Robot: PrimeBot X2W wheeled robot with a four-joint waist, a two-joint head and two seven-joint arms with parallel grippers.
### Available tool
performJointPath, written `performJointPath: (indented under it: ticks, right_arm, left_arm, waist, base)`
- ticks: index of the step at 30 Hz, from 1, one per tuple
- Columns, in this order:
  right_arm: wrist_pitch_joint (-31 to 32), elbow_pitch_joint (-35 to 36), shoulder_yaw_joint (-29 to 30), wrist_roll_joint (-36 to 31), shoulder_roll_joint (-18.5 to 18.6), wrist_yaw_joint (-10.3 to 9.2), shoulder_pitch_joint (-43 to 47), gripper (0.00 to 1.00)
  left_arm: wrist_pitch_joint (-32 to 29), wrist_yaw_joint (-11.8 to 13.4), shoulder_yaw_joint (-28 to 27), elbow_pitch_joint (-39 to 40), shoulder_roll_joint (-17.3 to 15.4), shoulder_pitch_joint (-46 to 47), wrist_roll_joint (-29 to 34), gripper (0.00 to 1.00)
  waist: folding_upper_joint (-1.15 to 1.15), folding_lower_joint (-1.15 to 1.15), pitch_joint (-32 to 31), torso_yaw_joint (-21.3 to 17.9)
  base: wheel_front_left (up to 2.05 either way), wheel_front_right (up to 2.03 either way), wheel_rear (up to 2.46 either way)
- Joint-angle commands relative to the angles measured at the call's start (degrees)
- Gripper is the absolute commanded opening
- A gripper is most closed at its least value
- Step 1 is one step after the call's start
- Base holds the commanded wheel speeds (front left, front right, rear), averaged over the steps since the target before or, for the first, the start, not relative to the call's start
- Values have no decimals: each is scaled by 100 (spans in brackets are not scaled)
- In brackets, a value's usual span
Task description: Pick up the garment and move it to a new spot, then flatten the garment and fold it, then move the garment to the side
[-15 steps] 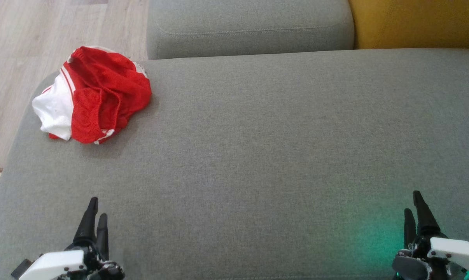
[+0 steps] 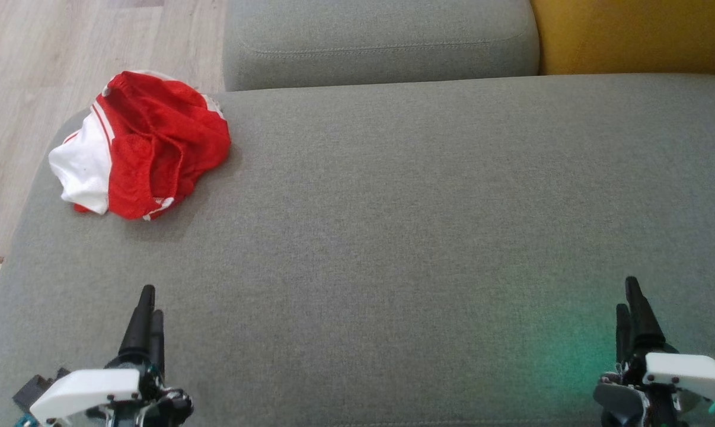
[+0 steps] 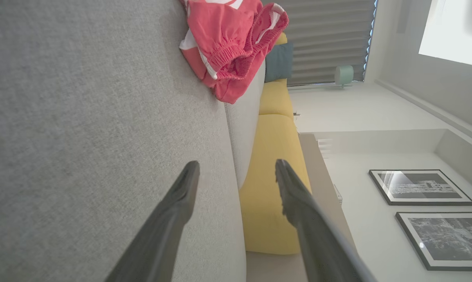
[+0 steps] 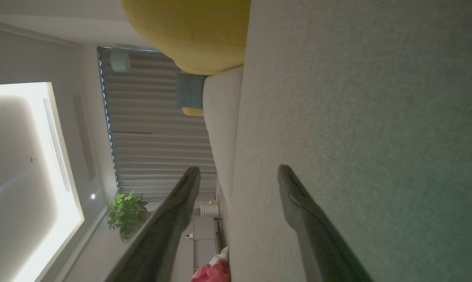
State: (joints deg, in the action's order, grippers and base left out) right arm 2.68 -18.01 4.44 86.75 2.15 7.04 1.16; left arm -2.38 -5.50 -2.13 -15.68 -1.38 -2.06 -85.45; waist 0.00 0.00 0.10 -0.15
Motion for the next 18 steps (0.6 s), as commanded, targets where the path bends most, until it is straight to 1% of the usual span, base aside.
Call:
performJointPath:
  ticks: [1,8,12,18]
  right_arm:
    - [-73,274,-60,-201,23,9,-233,100]
    - [-174,460,-142,-706,26,11,-235,100]
    - [-242,602,-224,-1197,28,13,-257,100]
    - [-343,786,-350,-1755,31,15,-261,100]
  left_arm:
    - [57,38,10,296,-56,221,168,100]
    - [158,117,83,486,-62,216,622,100]
    - [225,172,119,604,-65,205,938,100]
    - [326,236,163,760,-71,181,1508,100]
  waist:
    - [0,0,1,0]
    - [0,0,-2,8]
    - [0,0,-3,13]
    - [0,0,-10,6]
  base:
    - [0,0,0]
    - [0,0,0]
    - [0,0,0]
    - [0,0,0]
